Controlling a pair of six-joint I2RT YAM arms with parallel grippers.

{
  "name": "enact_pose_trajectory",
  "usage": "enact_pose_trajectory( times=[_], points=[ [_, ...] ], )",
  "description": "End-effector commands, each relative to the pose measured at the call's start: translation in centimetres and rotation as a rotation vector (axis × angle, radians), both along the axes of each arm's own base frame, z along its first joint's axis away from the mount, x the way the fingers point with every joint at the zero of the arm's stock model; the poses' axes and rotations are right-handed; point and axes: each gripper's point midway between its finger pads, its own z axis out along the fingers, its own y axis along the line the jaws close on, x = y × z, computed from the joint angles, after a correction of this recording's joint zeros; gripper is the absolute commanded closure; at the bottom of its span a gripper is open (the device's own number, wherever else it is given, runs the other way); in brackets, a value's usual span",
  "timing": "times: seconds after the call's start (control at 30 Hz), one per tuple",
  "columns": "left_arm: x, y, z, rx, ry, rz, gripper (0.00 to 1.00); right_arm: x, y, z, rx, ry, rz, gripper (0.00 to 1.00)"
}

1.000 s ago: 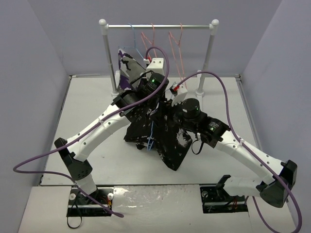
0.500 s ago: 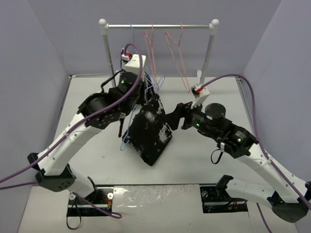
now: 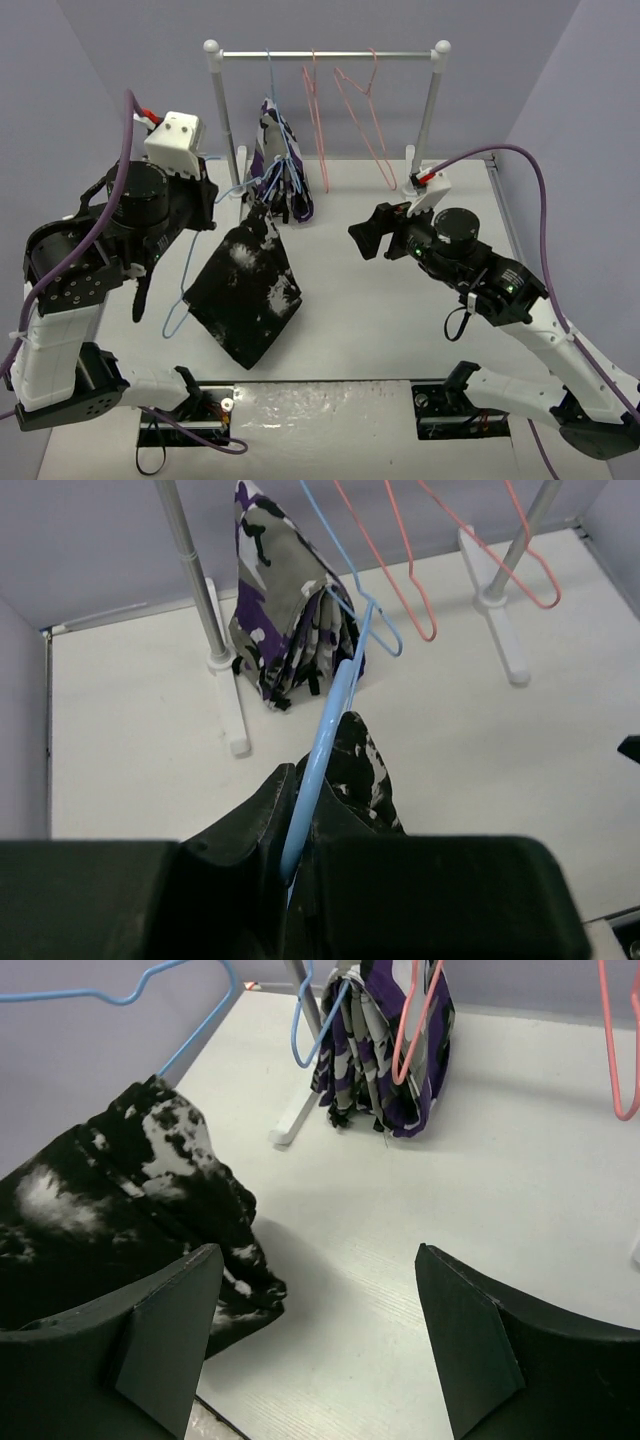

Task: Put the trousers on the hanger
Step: Place the hanger at the clothesline.

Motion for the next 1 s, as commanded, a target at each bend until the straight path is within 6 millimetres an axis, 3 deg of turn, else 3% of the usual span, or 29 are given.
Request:
enact_pose_trajectory(
  times=[0.0,0.17,0.33,0.63,0.77,0.97],
  points=[
    [-0.8,3.1,0.8,0.013,-0.038,0.072,1.00,1.1,0.1,1.6,0.017,-0.048,-0.034,0.25],
    [0.6,4.3,0.9,0.042,-0.072,0.198,1.00,1.8,0.6,0.9,-0.007,-0.034,-0.036,0.25],
    [3.6,2.2,2.3,0.052,-0.117,0.231,1.00,1.9,0.8,-0.1,-0.017,-0.012,-0.038,0.25],
    [12.2,0.6,3.3,0.013,-0.187,0.264,1.00,1.0,-1.2,-1.4,-0.004,-0.008,-0.078,0.24],
    [15.9,-0.1,3.6,0.017,-0.193,0.267,1.00,0.4,-2.2,-1.5,0.013,-0.014,-0.098,0.18],
    [20.1,0.5,4.9,-0.002,-0.248,0.290,1.00,-0.3,-4.4,-1.4,0.021,-0.040,-0.157,0.00]
  ],
)
